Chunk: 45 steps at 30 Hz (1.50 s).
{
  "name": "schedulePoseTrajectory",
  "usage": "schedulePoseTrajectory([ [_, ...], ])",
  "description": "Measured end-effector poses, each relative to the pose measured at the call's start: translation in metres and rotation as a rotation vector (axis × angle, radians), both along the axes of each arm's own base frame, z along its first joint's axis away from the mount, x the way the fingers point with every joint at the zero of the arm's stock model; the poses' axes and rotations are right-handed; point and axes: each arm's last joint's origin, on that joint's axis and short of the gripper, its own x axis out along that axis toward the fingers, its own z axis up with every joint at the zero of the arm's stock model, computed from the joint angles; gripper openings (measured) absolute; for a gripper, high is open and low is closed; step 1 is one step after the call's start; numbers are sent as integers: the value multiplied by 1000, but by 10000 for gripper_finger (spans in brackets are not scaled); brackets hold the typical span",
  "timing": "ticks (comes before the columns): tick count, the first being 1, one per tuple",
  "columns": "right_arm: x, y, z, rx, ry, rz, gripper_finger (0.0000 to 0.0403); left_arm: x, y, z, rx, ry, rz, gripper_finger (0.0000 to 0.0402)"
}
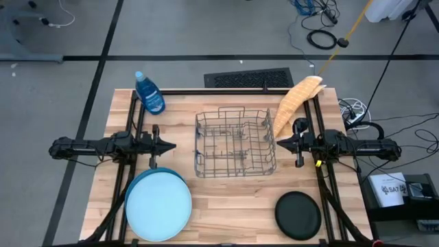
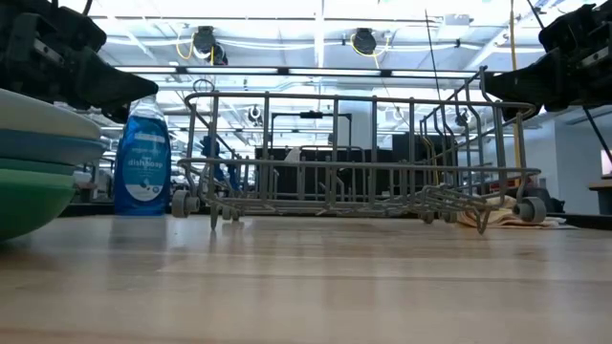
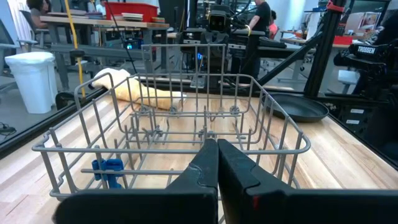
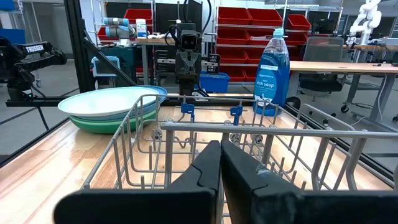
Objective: Sort dishes
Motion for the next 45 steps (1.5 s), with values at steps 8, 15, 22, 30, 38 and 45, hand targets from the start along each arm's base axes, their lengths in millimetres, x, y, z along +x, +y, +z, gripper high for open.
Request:
schedulePoseTrajectory([
  [8, 0, 0, 0, 0, 0, 0, 9, 0, 0, 0, 0, 0, 0, 0],
  [15, 0, 0, 0, 0, 0, 0, 9, 0, 0, 0, 0, 0, -1, 0],
  [22, 0, 0, 0, 0, 0, 0, 9, 0, 0, 0, 0, 0, 0, 0],
  [30, 0, 0, 0, 0, 0, 0, 9, 0, 1, 8, -11, -79, 29, 0],
  [38, 0, 0, 0, 0, 0, 0, 9, -10, 3, 47, -225, -516, 43, 0],
  [45, 0, 0, 0, 0, 0, 0, 9, -9, 2, 54, -405, -545, -35, 0],
])
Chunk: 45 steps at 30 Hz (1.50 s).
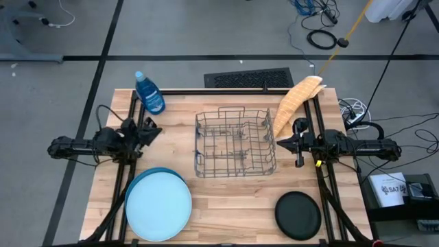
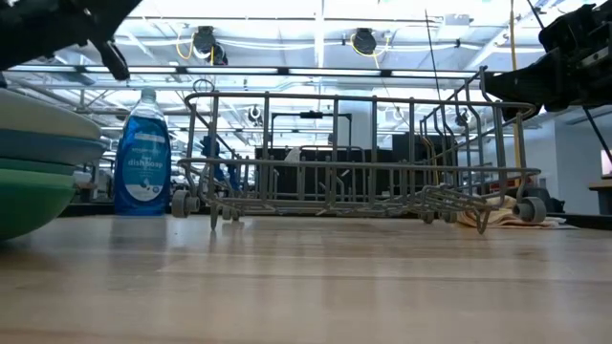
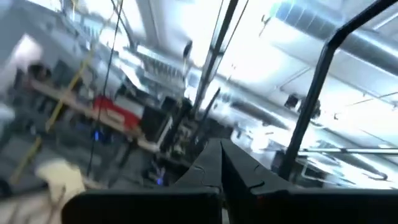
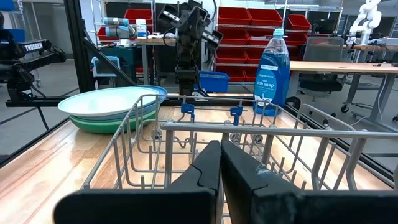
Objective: Sort dishes
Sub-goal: Put the light blue plate into the dish rack
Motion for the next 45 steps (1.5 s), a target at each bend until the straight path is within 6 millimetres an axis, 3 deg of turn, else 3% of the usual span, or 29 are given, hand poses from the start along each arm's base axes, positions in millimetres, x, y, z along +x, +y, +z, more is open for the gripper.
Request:
schedulePoseTrajectory([
  [9, 0, 0, 0, 0, 0, 0, 9, 26, -15, 39, 147, 89, -183, 0],
  [14, 0, 0, 0, 0, 0, 0, 9, 50, -21, 61, 275, 206, -158, 0],
  [20, 0, 0, 0, 0, 0, -1, 9, 72, -25, 82, 316, 127, -164, 0],
  [22, 0, 0, 0, -7, -3, -2, 9, 79, -28, 81, 329, 217, -263, 1],
  [28, 0, 0, 1, -26, -7, -4, 9, 84, -45, 57, 343, 755, -427, 40],
  [37, 0, 0, 1, -28, -7, -3, 9, 79, -80, 52, 542, 938, -522, 139],
  [45, 0, 0, 1, -31, -6, -3, 9, 96, -107, 27, 806, 1047, -549, 150],
])
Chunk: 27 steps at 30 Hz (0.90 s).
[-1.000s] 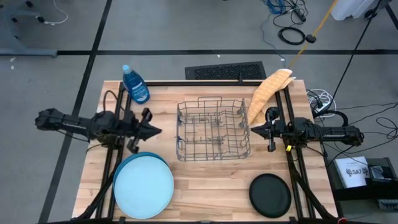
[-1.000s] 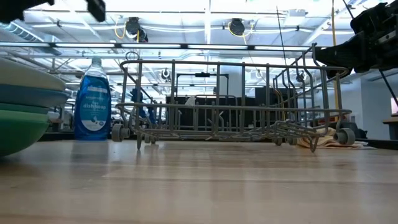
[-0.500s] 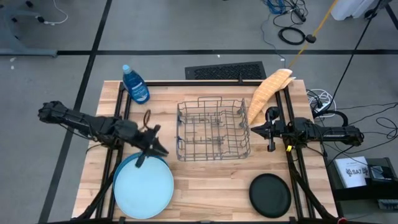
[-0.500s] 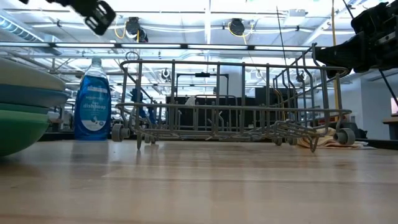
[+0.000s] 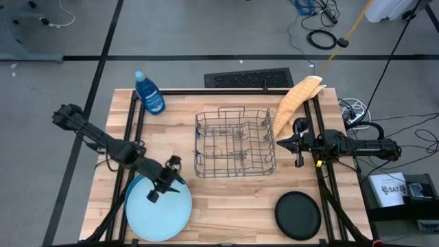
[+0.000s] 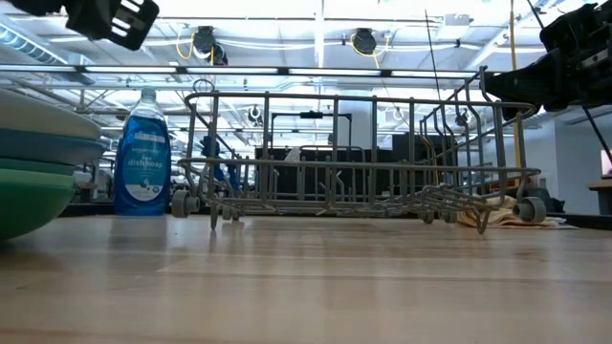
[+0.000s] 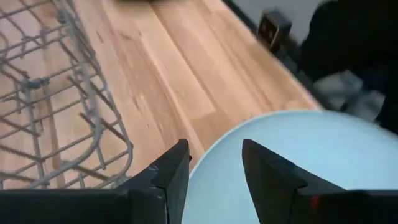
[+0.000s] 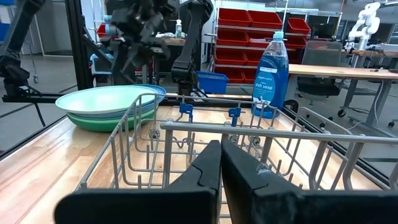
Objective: Sort dishes
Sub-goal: Put the light blue plate into the dish rack
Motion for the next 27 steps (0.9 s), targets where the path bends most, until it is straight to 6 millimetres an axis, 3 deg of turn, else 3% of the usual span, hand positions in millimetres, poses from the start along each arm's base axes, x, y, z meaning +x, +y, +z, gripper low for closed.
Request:
schedulePoseTrajectory([
  [6, 0, 0, 0, -55, 4, -2, 9, 24, -14, -8, 108, 39, -103, 151],
  [13, 0, 0, 0, -54, 4, -1, 9, 46, -26, -26, 280, 222, -185, 151],
  [19, 0, 0, 0, -40, 3, 1, 9, 63, -25, -25, 317, 239, -200, 151],
  [27, 0, 0, 0, -22, 3, 1, 9, 69, -17, -38, 283, 335, -266, 151],
])
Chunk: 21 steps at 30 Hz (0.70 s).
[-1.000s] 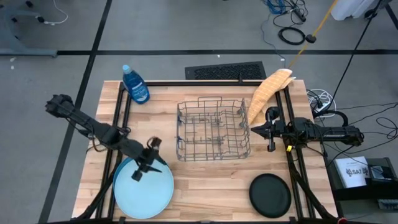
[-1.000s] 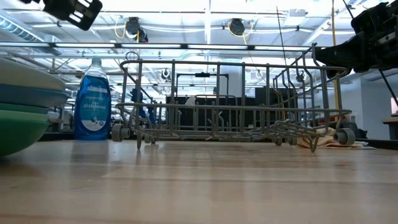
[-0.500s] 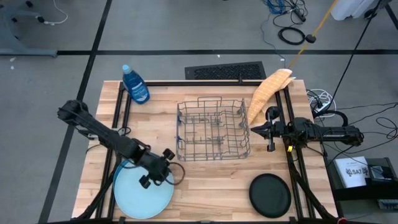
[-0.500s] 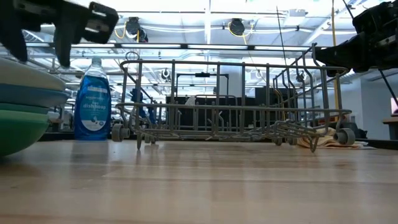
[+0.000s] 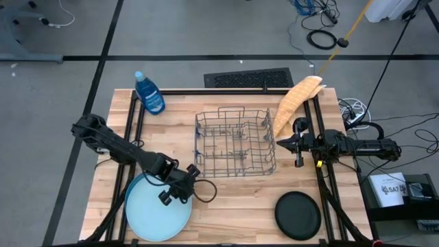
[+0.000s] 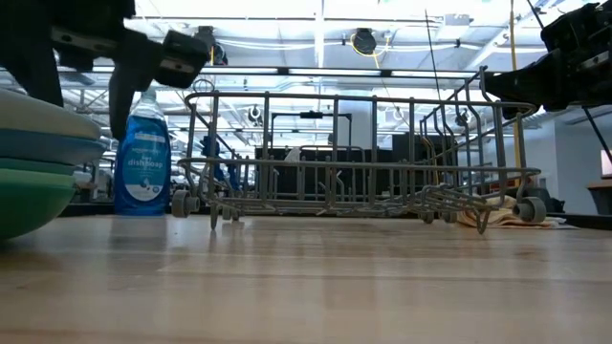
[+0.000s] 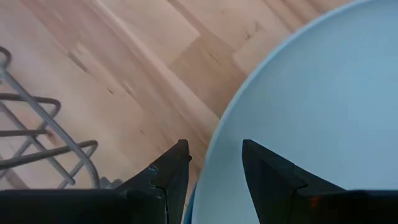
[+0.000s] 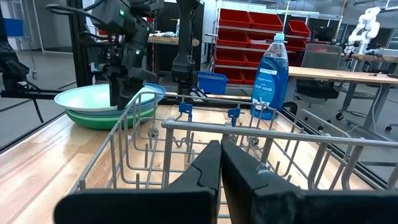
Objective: Sort dishes
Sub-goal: Put the light blue plate into the dish rack
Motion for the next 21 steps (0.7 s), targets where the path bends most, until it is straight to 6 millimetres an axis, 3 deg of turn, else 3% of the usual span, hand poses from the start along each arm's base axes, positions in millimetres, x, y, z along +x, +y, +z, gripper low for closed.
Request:
schedulePoseTrajectory([
  [21, 0, 0, 0, -7, 1, -2, 9, 4, 6, -11, 22, 53, -57, 143],
])
